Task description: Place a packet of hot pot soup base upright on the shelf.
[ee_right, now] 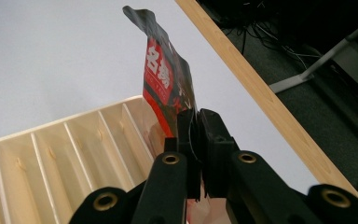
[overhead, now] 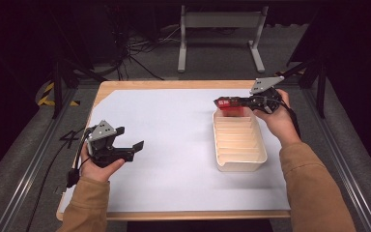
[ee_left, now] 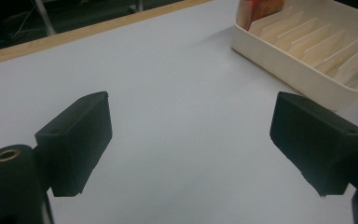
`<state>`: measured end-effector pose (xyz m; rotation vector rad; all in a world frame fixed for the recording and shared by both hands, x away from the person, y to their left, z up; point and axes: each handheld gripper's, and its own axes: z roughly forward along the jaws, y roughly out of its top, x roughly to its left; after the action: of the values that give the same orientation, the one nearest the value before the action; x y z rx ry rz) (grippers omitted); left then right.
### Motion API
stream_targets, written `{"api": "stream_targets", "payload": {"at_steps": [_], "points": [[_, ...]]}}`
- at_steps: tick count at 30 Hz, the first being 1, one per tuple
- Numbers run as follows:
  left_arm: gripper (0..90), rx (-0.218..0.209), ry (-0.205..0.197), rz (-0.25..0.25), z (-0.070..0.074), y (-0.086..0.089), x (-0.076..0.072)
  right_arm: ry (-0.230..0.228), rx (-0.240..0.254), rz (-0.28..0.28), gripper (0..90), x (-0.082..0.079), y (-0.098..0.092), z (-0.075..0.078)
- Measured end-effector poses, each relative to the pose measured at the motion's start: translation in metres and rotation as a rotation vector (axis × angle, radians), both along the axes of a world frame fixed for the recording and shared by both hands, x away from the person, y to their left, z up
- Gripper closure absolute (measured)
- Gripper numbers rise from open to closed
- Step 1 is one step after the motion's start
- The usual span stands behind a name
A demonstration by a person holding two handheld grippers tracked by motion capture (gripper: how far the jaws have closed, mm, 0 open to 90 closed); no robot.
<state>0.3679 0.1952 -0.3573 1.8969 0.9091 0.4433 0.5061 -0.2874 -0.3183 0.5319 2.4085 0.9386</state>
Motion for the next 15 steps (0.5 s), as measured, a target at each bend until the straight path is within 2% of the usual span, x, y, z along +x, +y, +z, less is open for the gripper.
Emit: {"api": "stream_targets", "payload": {"at_steps": [9,13,15], "points": [[13.6,0.001,0.007,0.001,0.000,0.000,0.000,0.033,-0.005,-0.034,83.0,0.001,-0.007,-0.004],[13.6,0.000,0.008,0.002,-0.001,0.000,0.000,0.048,-0.005,-0.056,79.3,0.001,-0.012,-0.007],[13.6,-0.002,0.010,0.002,-0.001,0.000,0.000,0.059,0.012,-0.065,75.5,0.001,-0.014,-0.007]]}}
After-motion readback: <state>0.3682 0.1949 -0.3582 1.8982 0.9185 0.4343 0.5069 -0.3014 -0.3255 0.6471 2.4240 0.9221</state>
